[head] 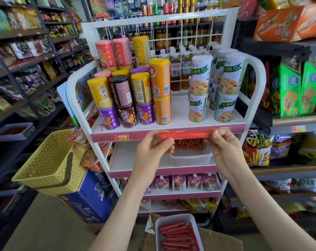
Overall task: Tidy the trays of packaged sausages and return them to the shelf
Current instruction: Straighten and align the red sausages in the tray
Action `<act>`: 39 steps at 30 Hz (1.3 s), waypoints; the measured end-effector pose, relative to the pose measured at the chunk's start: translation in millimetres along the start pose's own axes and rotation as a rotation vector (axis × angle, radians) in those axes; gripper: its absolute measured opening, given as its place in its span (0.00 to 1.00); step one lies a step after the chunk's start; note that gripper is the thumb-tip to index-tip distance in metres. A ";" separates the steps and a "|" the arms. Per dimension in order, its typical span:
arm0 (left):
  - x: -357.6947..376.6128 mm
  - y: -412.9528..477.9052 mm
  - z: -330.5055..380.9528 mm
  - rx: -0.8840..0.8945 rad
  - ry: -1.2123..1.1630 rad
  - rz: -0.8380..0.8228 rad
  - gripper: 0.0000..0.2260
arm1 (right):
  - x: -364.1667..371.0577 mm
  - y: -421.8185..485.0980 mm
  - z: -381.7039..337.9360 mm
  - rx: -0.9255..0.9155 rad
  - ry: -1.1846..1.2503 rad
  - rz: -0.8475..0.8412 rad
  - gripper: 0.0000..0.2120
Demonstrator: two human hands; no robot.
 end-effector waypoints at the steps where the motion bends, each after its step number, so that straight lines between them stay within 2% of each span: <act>1: 1.9 -1.3 2.5 0.019 -0.069 0.009 0.06 | -2.4 0.2 4.8 0.016 0.024 0.008 0.09; 5: 22.8 -8.9 21.8 0.134 -0.015 -0.032 0.11 | -3.6 -2.7 27.3 0.116 -0.045 -0.006 0.14; 7: 29.2 -9.1 26.4 0.176 0.010 -0.039 0.09 | 0.1 -6.6 35.9 0.177 -0.235 -0.051 0.13; 9: 31.6 -10.5 31.1 0.285 0.161 -0.009 0.06 | 10.3 -11.0 29.6 0.161 -0.519 -0.106 0.16; 11: 32.1 -13.5 37.8 0.432 0.399 0.052 0.10 | 33.0 -17.2 10.8 0.056 -0.717 -0.206 0.23; 12: 32.1 -15.3 40.0 0.498 0.490 0.088 0.11 | 47.0 -22.1 1.0 -0.009 -0.747 -0.269 0.24; 14: 31.0 -17.3 41.9 0.566 0.548 0.131 0.10 | 69.1 -34.6 -15.0 -0.147 -0.782 -0.385 0.20; 18: 30.8 -18.1 37.4 0.600 0.580 0.147 0.11 | 91.7 -52.9 -18.9 -0.468 -1.088 -0.578 0.15; 22: 32.3 -20.8 34.9 0.636 0.636 0.165 0.11 | 90.9 -53.3 -19.5 -0.579 -1.116 -0.508 0.11; 28: 29.5 -22.9 38.0 0.663 0.632 0.158 0.10 | 92.0 -56.8 -16.9 -0.604 -1.085 -0.506 0.12; 30: 22.9 -20.5 35.7 0.527 0.471 0.155 0.09 | 87.9 -53.3 -11.5 -0.516 -1.054 -0.516 0.16; 34: 14.2 -8.3 -3.2 -0.099 -0.479 0.114 0.15 | 64.6 -46.8 13.4 -0.220 -1.027 -0.573 0.30; 36: 13.8 -5.2 -15.2 -0.214 -0.744 0.098 0.14 | 58.4 -51.1 23.8 -0.193 -1.054 -0.644 0.33; 39: 19.9 -6.3 -23.9 -0.321 -0.882 0.038 0.06 | 60.1 -56.8 29.5 -0.273 -1.094 -0.691 0.31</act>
Point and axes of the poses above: each hand's wrist, its own y-axis towards the middle knuckle, its own x-axis out of the palm, z = x × y, the point moved 8 cm from there along y, towards the middle knuckle, and after that the axes turned 12 degrees about y, right-handed, at the moved point
